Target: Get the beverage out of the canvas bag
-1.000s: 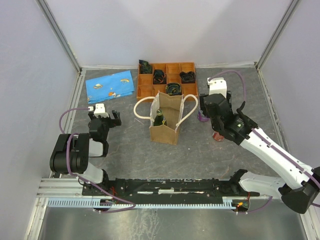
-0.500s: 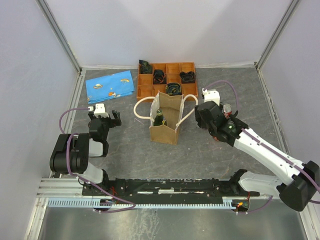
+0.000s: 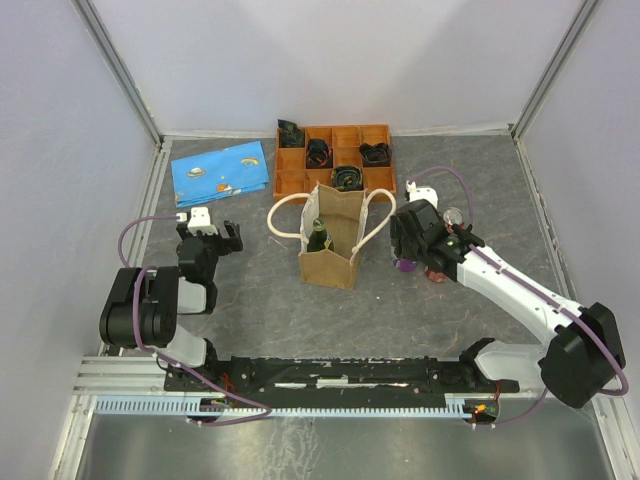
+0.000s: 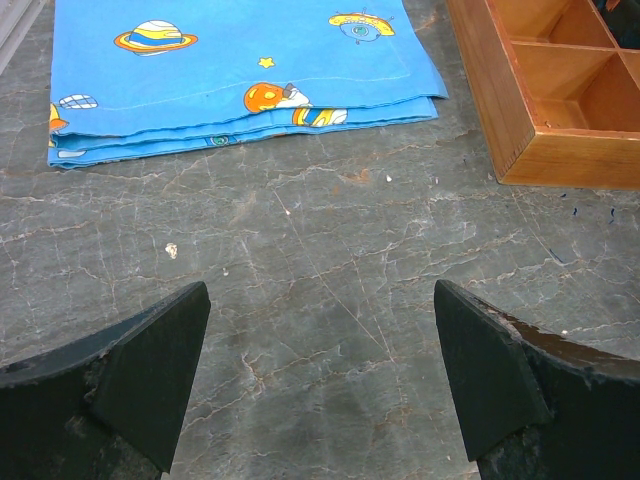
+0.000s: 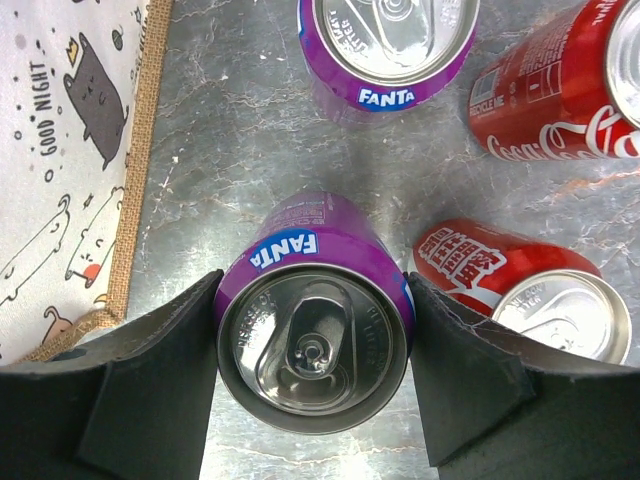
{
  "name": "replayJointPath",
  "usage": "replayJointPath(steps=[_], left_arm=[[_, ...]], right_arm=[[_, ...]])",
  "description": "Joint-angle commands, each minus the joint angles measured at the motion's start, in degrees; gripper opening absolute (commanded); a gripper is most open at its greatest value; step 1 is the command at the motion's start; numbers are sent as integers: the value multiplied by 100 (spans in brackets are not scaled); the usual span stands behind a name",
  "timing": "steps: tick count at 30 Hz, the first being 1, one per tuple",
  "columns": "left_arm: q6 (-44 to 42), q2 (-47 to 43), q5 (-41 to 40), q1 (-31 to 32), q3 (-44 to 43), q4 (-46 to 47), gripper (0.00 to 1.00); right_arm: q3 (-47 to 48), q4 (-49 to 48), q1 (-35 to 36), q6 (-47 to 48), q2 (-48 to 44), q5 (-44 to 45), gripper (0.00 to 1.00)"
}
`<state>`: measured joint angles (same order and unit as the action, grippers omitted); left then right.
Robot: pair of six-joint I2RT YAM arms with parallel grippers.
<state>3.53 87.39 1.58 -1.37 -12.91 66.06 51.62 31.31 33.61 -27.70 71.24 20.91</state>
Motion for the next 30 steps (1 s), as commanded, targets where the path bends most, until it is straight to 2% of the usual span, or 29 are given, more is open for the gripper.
replayJointPath(steps=[1,5,10,13,17,19,23,30], left_arm=[[-207,-29,-56,22,-28,217,99],[-204,-23,-53,22,-28,212,99],[-205,-27,-53,22,-28,218,99],[-204,-29,-58,26,-28,221,99],[-205,-21,-55,27,-28,218,99],[-204,-22,-53,22,-28,221,99],[-205,-29,-53,19,-27,219,99],[-204,-25,-58,22,-28,217,99]], right_arm=[[106,-478,-51,-135,92,-173,0],[168,-384,-55,-182,266,-213,0],[192,-306,-56,-254,433,-195,5],[174,-305,-56,-292,471,-145,16],[145,-294,-55,-298,479,-77,49],[134,-276,-59,-298,478,-20,60],[112,-267,-56,-297,443,48,73],[99,-257,-56,-298,473,98,80]])
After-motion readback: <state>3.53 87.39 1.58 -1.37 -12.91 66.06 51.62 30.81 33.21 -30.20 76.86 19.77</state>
